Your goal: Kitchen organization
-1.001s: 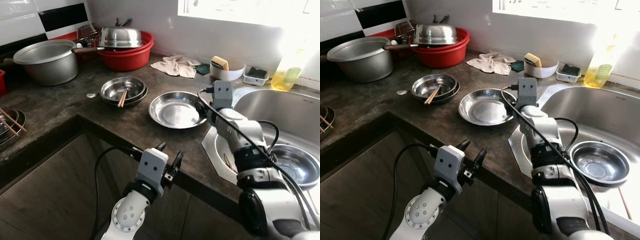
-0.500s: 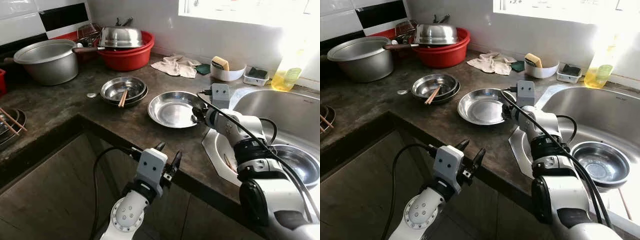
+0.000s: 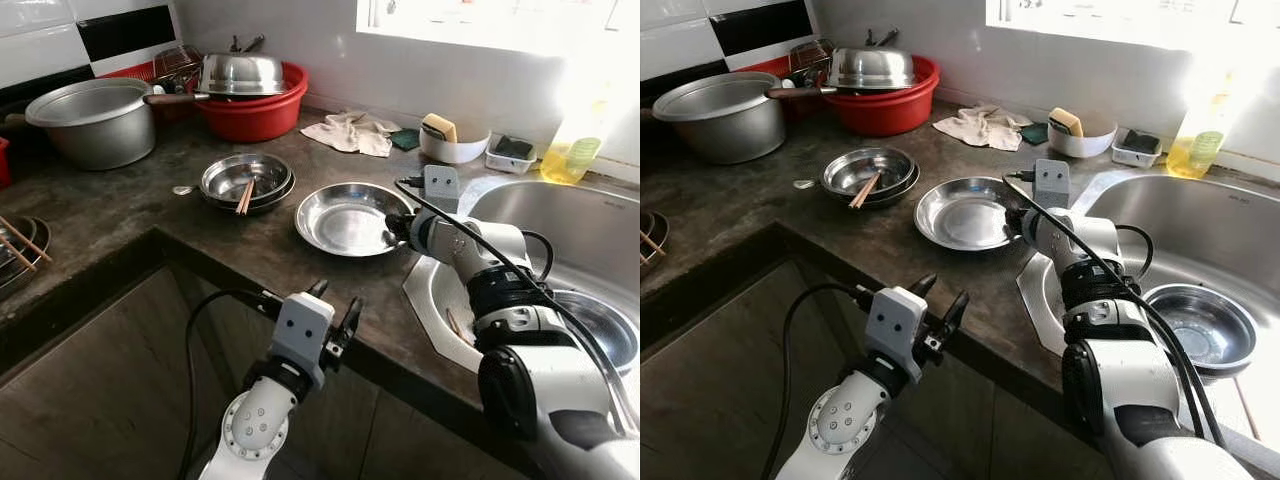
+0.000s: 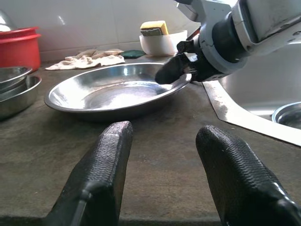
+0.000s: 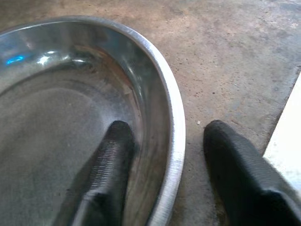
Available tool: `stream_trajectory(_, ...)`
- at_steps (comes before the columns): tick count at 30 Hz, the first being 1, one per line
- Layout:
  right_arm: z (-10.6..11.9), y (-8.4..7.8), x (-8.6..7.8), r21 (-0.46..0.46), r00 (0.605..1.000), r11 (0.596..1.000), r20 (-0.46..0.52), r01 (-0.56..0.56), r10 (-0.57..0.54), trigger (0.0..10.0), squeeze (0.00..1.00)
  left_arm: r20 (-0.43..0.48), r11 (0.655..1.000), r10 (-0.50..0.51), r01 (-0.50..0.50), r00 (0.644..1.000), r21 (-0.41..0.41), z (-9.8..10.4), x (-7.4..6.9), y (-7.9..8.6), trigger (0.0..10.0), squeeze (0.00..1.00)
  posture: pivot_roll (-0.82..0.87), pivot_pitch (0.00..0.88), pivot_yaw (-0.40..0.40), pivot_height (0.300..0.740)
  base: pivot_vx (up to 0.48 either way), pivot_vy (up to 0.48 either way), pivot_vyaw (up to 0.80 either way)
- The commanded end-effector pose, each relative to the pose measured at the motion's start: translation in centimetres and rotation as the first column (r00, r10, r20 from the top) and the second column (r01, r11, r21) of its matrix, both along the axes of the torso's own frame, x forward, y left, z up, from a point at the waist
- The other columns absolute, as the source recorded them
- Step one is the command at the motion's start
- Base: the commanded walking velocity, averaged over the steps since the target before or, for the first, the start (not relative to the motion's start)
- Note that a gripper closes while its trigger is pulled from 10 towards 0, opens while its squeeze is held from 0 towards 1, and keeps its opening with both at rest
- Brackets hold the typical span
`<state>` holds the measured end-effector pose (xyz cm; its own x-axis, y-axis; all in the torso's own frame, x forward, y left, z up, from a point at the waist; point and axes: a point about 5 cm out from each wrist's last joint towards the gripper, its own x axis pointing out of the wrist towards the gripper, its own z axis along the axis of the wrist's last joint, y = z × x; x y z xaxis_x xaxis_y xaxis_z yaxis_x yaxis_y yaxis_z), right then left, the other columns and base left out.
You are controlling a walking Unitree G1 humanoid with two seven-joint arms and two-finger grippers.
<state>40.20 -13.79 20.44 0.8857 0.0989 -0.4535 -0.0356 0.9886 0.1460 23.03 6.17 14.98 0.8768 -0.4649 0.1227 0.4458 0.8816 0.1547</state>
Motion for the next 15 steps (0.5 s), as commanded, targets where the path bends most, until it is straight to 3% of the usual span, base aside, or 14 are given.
stream_trajectory(1,-1.7,0.9,-0.4,0.020,0.995,0.999,-0.090,-0.030,0.032,0.0,0.00,0.004,1.000,0.009,-0.009,1.000,0.005,0.0,0.1,0.0,10.0,0.00,0.07,0.031,-0.049,0.740,0.000,0.000,0.00)
stream_trajectory(9,-1.3,1.2,-0.2,0.084,0.997,0.996,-0.076,0.002,0.005,0.0,0.00,0.005,1.000,0.017,-0.018,1.000,0.006,0.0,0.1,0.1,10.0,0.00,0.07,0.032,-0.051,0.740,0.000,0.000,0.00)
stream_trajectory(13,-0.7,1.2,-0.1,0.179,0.998,0.983,-0.050,0.033,-0.024,0.0,0.00,0.004,1.000,0.021,-0.021,1.000,0.006,0.0,0.2,0.1,10.0,0.00,0.07,0.032,-0.050,0.740,0.000,0.000,0.00)
stream_trajectory(15,0.1,1.1,0.1,0.282,0.997,0.957,0.002,0.070,-0.073,0.0,0.00,0.004,1.000,0.024,-0.024,1.000,0.006,0.0,0.2,0.2,10.0,0.00,0.07,0.032,-0.050,0.740,0.000,0.000,0.00)
